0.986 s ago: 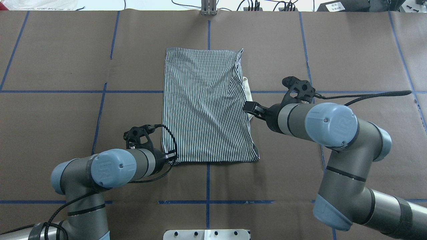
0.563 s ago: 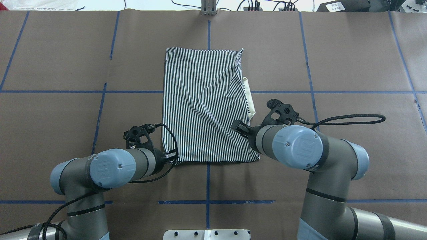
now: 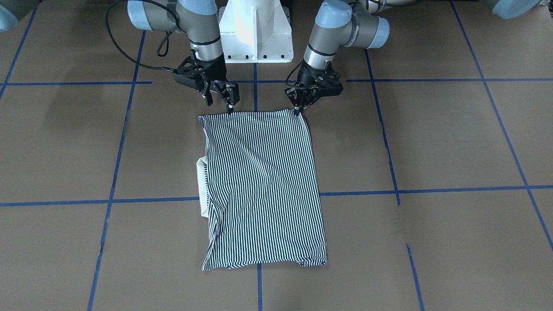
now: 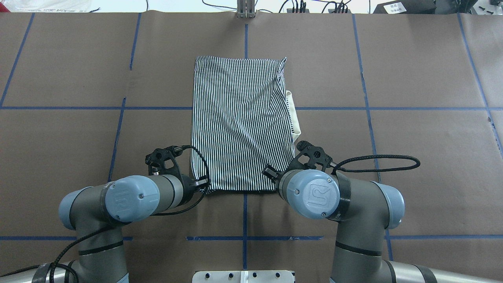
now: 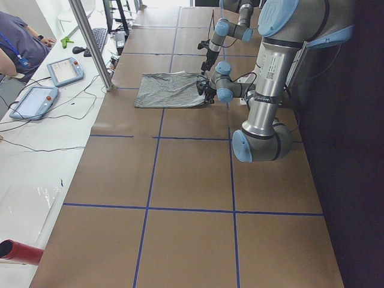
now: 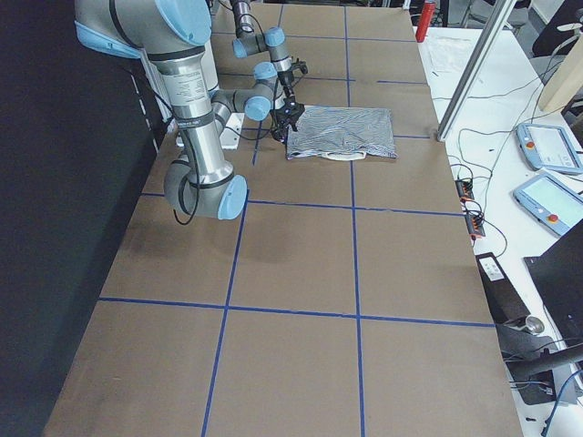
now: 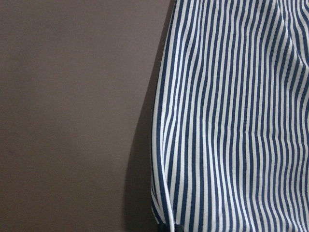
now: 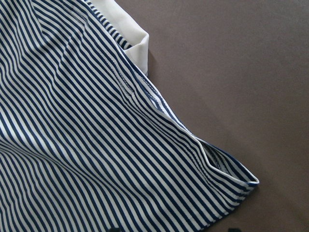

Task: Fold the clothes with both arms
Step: 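Pinch the near shirt corners with both grippers, then lift the near edge with both grippers and fold it away from the robot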

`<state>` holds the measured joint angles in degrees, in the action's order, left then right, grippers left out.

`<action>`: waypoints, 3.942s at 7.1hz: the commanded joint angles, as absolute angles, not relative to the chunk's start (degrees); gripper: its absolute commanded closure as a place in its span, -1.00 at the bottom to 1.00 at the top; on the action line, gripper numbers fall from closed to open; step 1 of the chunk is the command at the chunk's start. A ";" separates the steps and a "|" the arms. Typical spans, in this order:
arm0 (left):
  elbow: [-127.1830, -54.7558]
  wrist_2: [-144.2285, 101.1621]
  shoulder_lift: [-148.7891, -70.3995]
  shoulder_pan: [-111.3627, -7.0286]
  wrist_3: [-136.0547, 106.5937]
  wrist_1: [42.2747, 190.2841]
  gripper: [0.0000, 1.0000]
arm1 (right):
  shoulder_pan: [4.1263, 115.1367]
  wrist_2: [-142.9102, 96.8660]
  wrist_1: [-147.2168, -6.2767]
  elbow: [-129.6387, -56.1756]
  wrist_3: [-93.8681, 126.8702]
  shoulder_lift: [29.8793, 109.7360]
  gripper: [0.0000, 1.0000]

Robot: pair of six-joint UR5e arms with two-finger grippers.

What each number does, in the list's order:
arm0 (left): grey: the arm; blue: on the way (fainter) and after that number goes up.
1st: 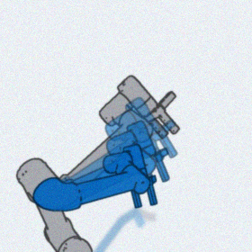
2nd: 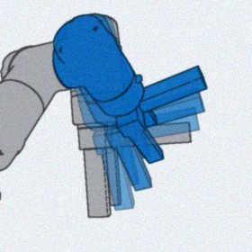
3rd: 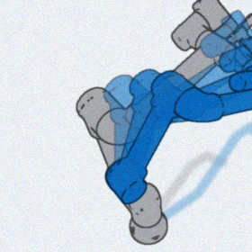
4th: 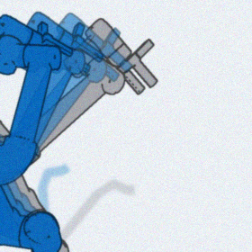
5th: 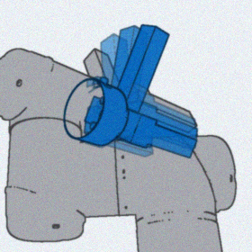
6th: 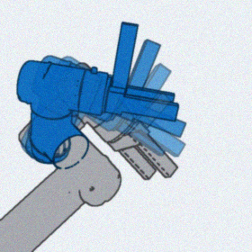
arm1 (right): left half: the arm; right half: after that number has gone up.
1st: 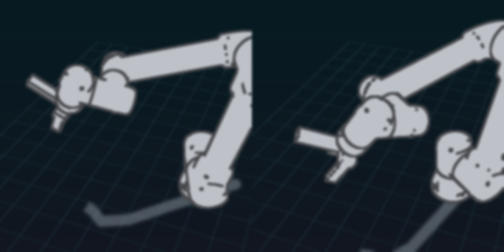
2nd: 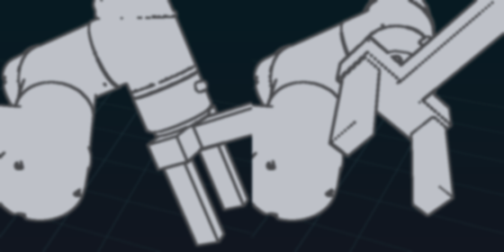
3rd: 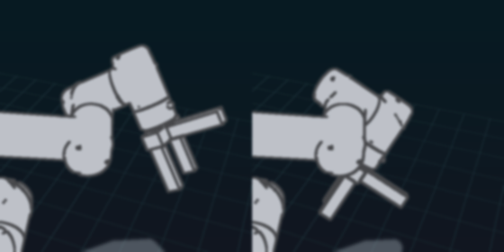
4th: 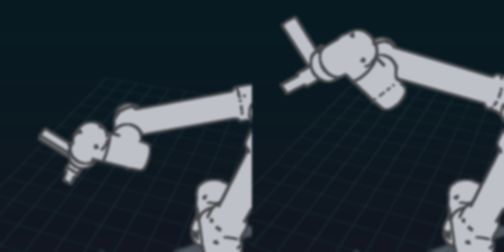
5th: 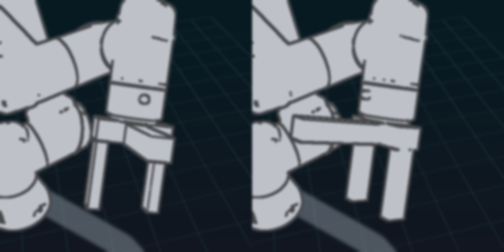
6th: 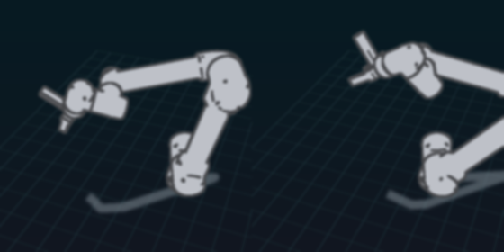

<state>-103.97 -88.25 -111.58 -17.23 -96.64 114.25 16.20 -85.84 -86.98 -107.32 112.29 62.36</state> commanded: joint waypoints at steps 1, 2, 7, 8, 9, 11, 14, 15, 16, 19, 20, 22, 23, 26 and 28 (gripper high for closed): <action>-104.41 -88.24 -111.53 -17.23 -96.68 114.26 1.00 | 16.08 -85.87 -87.63 -103.64 112.50 60.04 -0.59; -104.68 -88.24 -111.53 -17.23 -96.59 114.26 1.00 | 16.08 -85.87 -87.63 -103.36 112.15 59.94 -0.59; -104.77 -88.24 -111.62 -17.23 -96.59 114.26 1.00 | 16.26 -85.61 -87.45 -99.76 111.97 59.33 -0.58; -104.77 -88.24 -111.62 -17.23 -96.59 114.26 1.00 | 16.26 -85.61 -87.36 -98.62 111.97 58.89 -0.55; -104.68 -88.24 -111.62 -17.23 -96.59 114.26 1.00 | 16.26 -85.61 -87.45 -97.92 111.97 58.28 -0.53; -104.68 -88.24 -111.53 -17.23 -96.59 114.26 1.00 | 16.26 -85.61 -87.45 -97.91 112.58 57.92 0.33; -104.68 -88.24 -111.53 -17.23 -96.59 114.26 1.00 | 16.35 -85.61 -87.54 -98.35 112.50 57.92 1.00; -104.68 -88.24 -111.53 -17.23 -96.59 114.26 1.00 | 16.43 -85.61 -87.54 -98.52 112.50 58.01 1.00; -104.68 -88.24 -111.53 -17.23 -96.68 114.26 1.00 | 16.52 -85.61 -87.63 -98.70 112.50 57.92 1.00; -104.68 -88.24 -111.53 -17.23 -96.59 114.26 1.00 | 16.52 -85.61 -88.06 -98.70 112.59 57.92 1.00; -104.68 -88.24 -111.53 -17.23 -96.59 114.26 1.00 | 16.52 -85.61 -88.07 -98.70 112.59 57.92 1.00; -104.68 -88.24 -111.53 -17.23 -96.59 114.26 1.00 | 16.79 -85.61 -88.50 -99.57 112.59 57.92 1.00; -104.68 -88.24 -111.53 -17.23 -96.59 114.26 1.00 | 16.79 -85.61 -88.77 -99.58 112.59 57.92 1.00; -109.13 -89.73 -111.45 -17.49 -94.59 112.25 1.00 | 17.14 -85.69 -89.12 -102.72 112.50 58.01 1.00; -120.35 -92.45 -111.53 -17.75 -92.81 100.52 1.00 | 17.14 -86.22 -103.27 -116.80 112.50 58.09 1.00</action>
<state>-113.85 -91.00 -111.50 -17.65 -93.55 107.01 17.10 -85.97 -95.24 -108.23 112.51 57.99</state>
